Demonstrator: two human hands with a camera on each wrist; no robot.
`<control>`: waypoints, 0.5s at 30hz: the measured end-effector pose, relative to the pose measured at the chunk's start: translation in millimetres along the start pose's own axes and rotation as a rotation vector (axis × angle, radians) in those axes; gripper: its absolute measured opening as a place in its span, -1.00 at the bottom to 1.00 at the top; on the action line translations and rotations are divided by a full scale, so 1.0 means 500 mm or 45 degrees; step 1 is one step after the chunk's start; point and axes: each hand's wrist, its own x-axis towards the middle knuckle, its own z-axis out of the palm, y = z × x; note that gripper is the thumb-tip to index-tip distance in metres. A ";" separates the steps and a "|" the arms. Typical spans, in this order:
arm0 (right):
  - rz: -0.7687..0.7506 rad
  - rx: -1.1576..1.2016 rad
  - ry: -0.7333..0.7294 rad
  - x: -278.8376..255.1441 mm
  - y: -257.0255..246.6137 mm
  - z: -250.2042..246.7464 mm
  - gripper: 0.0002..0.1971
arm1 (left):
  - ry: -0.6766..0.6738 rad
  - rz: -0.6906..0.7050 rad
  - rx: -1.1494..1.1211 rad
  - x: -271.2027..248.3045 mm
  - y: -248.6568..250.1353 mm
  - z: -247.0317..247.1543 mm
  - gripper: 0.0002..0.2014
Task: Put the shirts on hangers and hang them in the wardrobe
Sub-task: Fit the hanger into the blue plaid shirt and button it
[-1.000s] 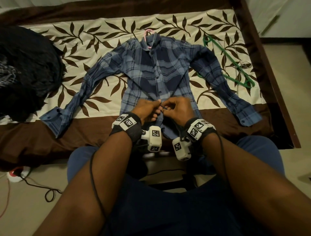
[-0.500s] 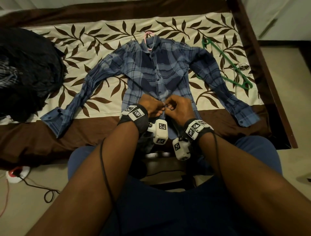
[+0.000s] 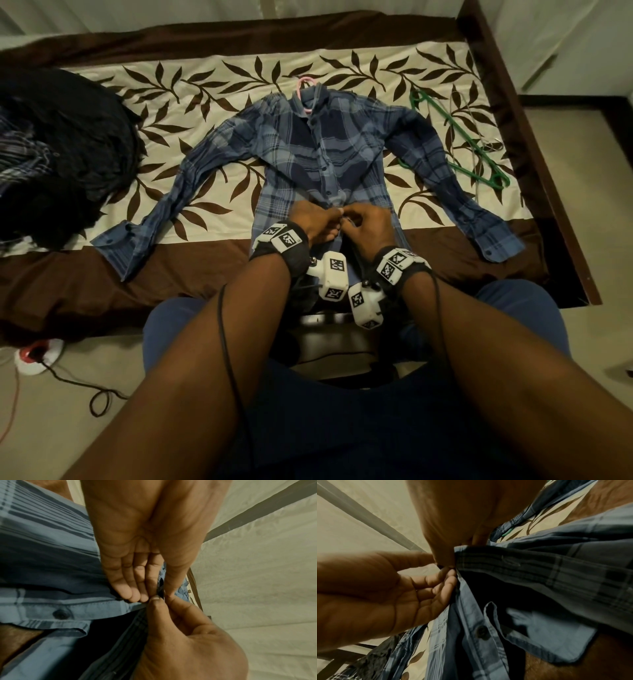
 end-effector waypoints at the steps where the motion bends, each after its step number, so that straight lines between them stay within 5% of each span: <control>1: 0.007 -0.005 -0.029 0.003 0.001 -0.003 -0.79 | -0.002 -0.002 -0.015 0.001 -0.004 -0.001 -0.84; 9: 0.051 0.131 -0.198 0.015 -0.001 -0.024 -0.80 | 0.048 0.102 0.005 0.010 -0.011 -0.009 -0.76; 15: 0.490 0.507 -0.295 0.038 -0.002 -0.038 -0.90 | 0.007 0.345 0.179 0.014 -0.026 -0.009 -0.74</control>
